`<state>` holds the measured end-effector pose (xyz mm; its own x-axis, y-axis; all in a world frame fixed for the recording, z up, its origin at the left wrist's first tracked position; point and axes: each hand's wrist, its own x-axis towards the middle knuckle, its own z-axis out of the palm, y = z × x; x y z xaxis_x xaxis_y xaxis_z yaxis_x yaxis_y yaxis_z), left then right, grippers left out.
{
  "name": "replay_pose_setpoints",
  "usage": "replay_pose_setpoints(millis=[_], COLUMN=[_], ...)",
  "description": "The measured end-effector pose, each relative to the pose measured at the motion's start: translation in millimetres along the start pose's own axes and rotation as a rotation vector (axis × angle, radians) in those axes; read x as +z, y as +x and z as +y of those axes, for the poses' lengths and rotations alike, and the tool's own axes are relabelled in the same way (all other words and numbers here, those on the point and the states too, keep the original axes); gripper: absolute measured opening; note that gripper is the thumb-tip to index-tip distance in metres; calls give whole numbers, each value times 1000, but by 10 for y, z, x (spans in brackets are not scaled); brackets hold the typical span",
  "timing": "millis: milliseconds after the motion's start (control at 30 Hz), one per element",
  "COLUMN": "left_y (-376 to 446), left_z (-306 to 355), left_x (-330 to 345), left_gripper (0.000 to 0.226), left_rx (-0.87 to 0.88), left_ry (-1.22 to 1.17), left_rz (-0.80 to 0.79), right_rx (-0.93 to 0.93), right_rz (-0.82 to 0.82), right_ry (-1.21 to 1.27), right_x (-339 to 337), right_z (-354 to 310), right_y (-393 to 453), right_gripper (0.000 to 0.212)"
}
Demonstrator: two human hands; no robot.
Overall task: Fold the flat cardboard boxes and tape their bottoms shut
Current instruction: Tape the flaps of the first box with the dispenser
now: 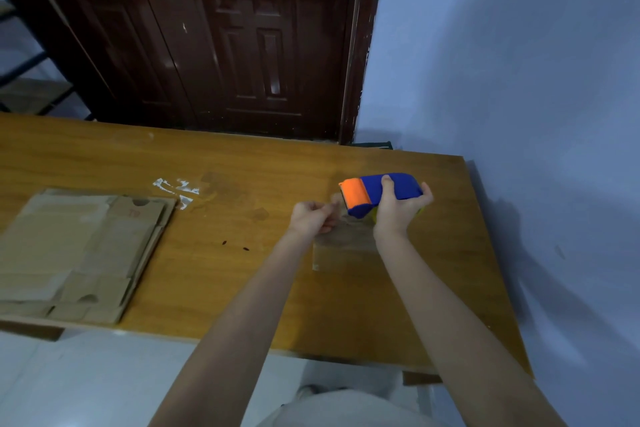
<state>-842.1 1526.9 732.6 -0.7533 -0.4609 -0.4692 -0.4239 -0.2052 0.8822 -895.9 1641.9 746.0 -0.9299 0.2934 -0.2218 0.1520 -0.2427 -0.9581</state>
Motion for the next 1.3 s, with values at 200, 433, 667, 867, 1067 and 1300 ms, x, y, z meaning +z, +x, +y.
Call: replay_pose_setpoints(millis=[200, 433, 667, 867, 1067, 1300], left_y=[-8, -33, -75, -34, -57, -43], left_z=[38, -48, -166, -222, -241, -279], left_x=[31, 121, 168, 192, 213, 242], left_gripper=[26, 27, 36, 17, 17, 25], left_rx=[-38, 87, 197, 184, 181, 263], left_ry=[-14, 120, 330, 655, 681, 715], left_rz=[-13, 165, 294, 318, 317, 367], right_rx=[-45, -99, -100, -143, -165, -171], right_rz=[4, -28, -47, -92, -125, -92], right_ry=[-23, -115, -148, -205, -215, -208], right_x=[30, 41, 38, 62, 93, 72], right_z=[30, 42, 25, 56, 19, -7], right_y=[-37, -146, -195, -245, -196, -123], right_gripper=[74, 65, 64, 65, 65, 64])
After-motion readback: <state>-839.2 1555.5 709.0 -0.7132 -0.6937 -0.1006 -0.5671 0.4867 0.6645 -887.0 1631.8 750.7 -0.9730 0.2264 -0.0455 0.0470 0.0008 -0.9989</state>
